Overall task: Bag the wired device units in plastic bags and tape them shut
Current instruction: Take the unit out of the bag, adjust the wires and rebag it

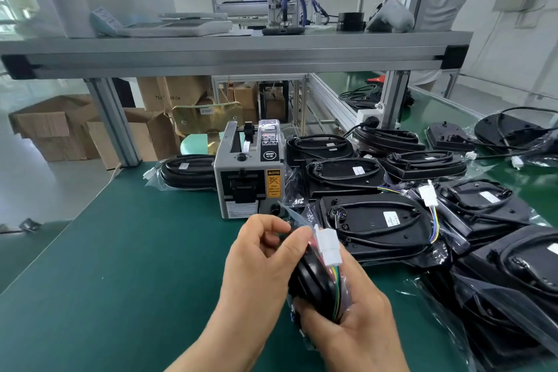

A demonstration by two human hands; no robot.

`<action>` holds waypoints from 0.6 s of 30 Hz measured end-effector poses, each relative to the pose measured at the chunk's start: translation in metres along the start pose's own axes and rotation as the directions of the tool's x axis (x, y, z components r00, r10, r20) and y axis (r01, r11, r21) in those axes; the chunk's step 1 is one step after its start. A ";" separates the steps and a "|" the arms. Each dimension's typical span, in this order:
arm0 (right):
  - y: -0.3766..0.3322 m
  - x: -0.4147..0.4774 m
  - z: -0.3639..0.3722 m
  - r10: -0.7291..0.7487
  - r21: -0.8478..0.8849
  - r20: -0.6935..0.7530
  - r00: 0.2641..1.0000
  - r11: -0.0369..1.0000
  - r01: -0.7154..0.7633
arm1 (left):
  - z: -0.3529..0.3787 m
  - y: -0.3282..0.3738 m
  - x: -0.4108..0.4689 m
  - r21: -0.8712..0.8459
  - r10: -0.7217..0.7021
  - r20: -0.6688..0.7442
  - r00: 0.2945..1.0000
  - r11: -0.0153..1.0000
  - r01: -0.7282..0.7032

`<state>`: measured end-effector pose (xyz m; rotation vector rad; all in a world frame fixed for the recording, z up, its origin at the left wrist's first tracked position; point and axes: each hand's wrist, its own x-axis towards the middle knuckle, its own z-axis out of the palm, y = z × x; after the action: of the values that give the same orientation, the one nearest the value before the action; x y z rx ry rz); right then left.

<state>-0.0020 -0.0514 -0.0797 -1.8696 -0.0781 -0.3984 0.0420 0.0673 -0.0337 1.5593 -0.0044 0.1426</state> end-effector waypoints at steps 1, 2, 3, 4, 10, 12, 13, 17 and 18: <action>-0.002 0.000 0.000 -0.003 0.003 0.001 1.000 1.000 0.003 | 0.000 -0.003 -0.003 0.022 0.007 -0.019 1.000 1.000 -0.006; -0.002 -0.001 0.000 -0.011 0.010 -0.003 1.000 1.000 0.011 | 0.000 -0.004 -0.008 0.051 0.013 -0.034 0.999 0.999 -0.011; -0.001 -0.002 0.000 -0.028 0.022 -0.011 1.000 0.999 0.028 | 0.000 -0.005 -0.011 0.089 0.025 -0.033 0.999 0.996 -0.022; -0.001 -0.002 0.001 -0.048 0.035 -0.024 0.999 0.998 0.049 | -0.001 -0.004 -0.015 0.131 0.030 -0.018 0.999 0.991 -0.027; 0.005 0.004 0.029 -0.096 0.190 -0.166 0.981 0.973 0.127 | -0.014 0.010 -0.010 0.137 0.027 -0.027 0.999 0.990 -0.023; 0.007 0.010 0.039 -0.143 0.201 -0.124 0.982 0.965 0.166 | -0.017 0.011 -0.009 0.191 0.100 -0.029 0.995 0.977 -0.093; 0.005 0.012 0.040 -0.171 0.200 -0.066 0.983 0.963 0.181 | -0.017 0.014 -0.011 0.229 0.134 -0.023 0.991 0.965 -0.125; 0.011 0.006 0.017 -0.183 0.332 0.227 0.956 0.938 0.101 | -0.039 0.005 -0.019 0.345 0.289 0.029 0.957 0.896 -0.281; 0.011 0.004 0.011 -0.158 0.373 0.270 0.950 0.927 0.048 | -0.035 0.006 -0.022 0.385 0.332 0.108 0.937 0.855 -0.348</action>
<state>0.0067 -0.0458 -0.0918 -1.5465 -0.4290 -0.1571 0.0168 0.1000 -0.0304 1.9623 -0.3016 0.4157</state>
